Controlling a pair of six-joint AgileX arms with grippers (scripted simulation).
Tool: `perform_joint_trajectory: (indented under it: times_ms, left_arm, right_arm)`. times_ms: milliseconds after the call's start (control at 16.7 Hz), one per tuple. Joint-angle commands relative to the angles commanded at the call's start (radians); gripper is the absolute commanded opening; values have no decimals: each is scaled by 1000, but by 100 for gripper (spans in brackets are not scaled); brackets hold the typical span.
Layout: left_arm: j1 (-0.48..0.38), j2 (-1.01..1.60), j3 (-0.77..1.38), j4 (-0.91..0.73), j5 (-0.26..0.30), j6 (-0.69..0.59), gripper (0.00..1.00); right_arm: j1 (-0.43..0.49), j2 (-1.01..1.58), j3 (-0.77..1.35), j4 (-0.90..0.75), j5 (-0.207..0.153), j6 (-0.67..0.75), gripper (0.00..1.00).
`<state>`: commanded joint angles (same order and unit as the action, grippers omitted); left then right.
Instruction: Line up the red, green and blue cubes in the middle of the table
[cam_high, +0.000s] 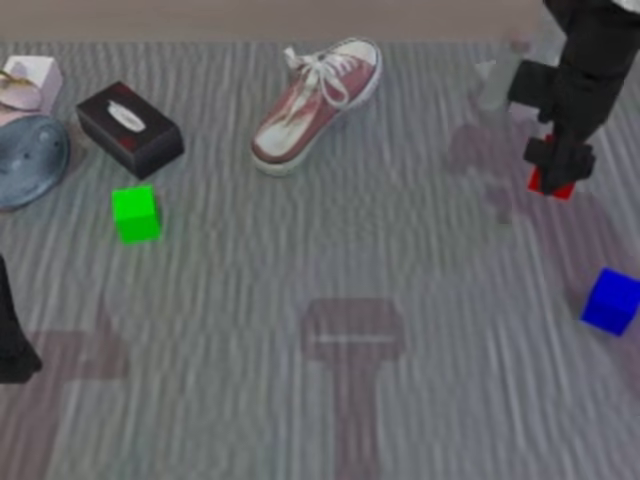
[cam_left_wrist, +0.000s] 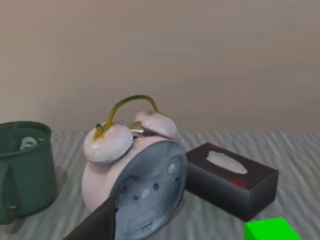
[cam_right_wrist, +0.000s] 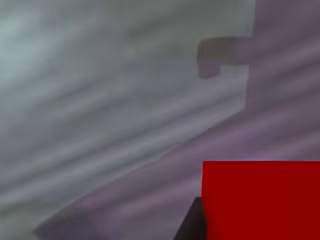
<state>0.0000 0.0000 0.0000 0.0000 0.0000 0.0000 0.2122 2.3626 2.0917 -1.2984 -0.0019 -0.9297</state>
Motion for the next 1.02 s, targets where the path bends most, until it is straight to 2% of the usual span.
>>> perform_joint_trajectory:
  times_ms: [420,540,720,1020]
  left_arm:
    - [0,0,0,0,0,0,100]
    - [0,0,0,0,0,0,100]
    - [0,0,0,0,0,0,100]
    - [0,0,0,0,0,0,100]
  right_arm:
    - [528,44,99,-77,-5,213,0]
    - [644,46,120,-90,-5,267,0]
    - [738,40,140,-98,-2,323,0]
    - [746,39,139,-98,-3,331,0]
